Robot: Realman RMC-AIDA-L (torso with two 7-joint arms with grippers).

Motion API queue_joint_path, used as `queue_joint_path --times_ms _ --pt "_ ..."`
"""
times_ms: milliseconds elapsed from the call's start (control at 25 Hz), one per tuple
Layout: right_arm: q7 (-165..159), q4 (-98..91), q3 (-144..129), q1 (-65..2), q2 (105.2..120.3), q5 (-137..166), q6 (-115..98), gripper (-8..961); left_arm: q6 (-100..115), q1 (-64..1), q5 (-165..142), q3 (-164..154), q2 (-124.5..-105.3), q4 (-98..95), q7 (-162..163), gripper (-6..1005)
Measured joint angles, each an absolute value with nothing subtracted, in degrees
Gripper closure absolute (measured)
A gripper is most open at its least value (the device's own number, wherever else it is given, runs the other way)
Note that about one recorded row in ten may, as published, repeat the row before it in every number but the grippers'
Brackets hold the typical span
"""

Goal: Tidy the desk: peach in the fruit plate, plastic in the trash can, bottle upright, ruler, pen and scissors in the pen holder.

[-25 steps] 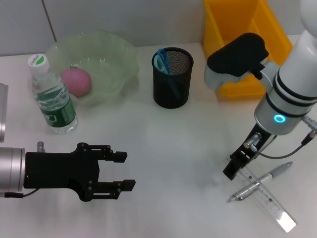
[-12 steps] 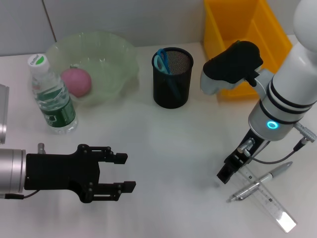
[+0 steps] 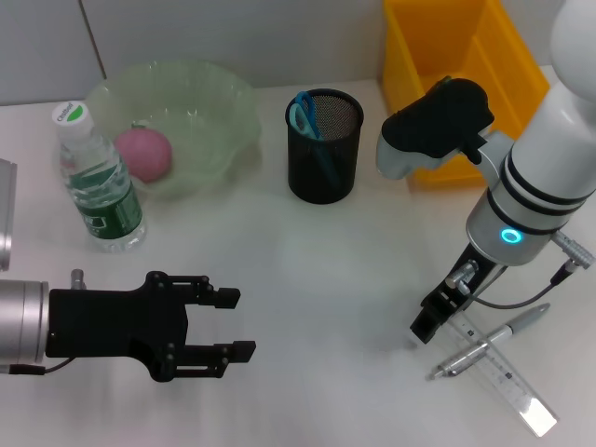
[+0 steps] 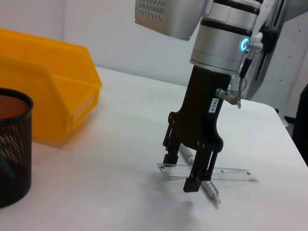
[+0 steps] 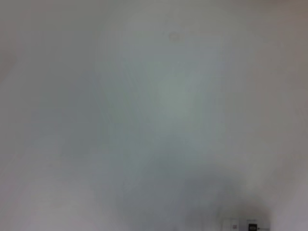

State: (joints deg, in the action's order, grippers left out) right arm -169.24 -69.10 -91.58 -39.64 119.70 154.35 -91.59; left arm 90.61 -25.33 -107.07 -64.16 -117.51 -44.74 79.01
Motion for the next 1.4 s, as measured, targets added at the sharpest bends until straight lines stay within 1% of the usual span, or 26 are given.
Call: queue_joint_path --times_ms 320,520,760,960,1080,1320,1400 --pt "-169.3 -68.4 -91.6 -39.9 119.7 154.3 -91.6 267 90.6 -25.2 -106.8 -64.1 -117.51 -44.8 78.9 324" --pt "-169.3 -68.5 -91.6 -40.0 119.7 154.3 -91.7 468 90.6 -25.1 -106.8 -64.0 -117.51 -44.8 78.9 324" --pt "-169.3 -69.3 -91.5 -40.0 119.7 154.3 -92.1 544 90.6 -25.1 -106.8 -64.0 -117.51 -44.8 78.8 337" --pt "-169.3 -72.7 -89.9 -40.1 119.45 154.4 -93.7 571 90.6 -25.1 -106.8 -64.0 -117.51 -44.8 78.8 368" --pt "-168.5 -76.6 -86.3 -40.7 119.26 154.6 -95.6 571 90.6 -25.1 -106.8 -64.0 -117.5 -44.8 78.8 387" --pt "-163.6 -80.7 -77.2 -43.9 119.0 154.7 -95.2 571 90.9 -25.0 -106.8 -64.0 -117.7 -44.7 78.8 386" --pt "-163.0 -81.4 -76.4 -44.0 119.0 154.7 -94.6 571 91.0 -25.0 -106.8 -64.0 -117.77 -44.7 78.8 386"
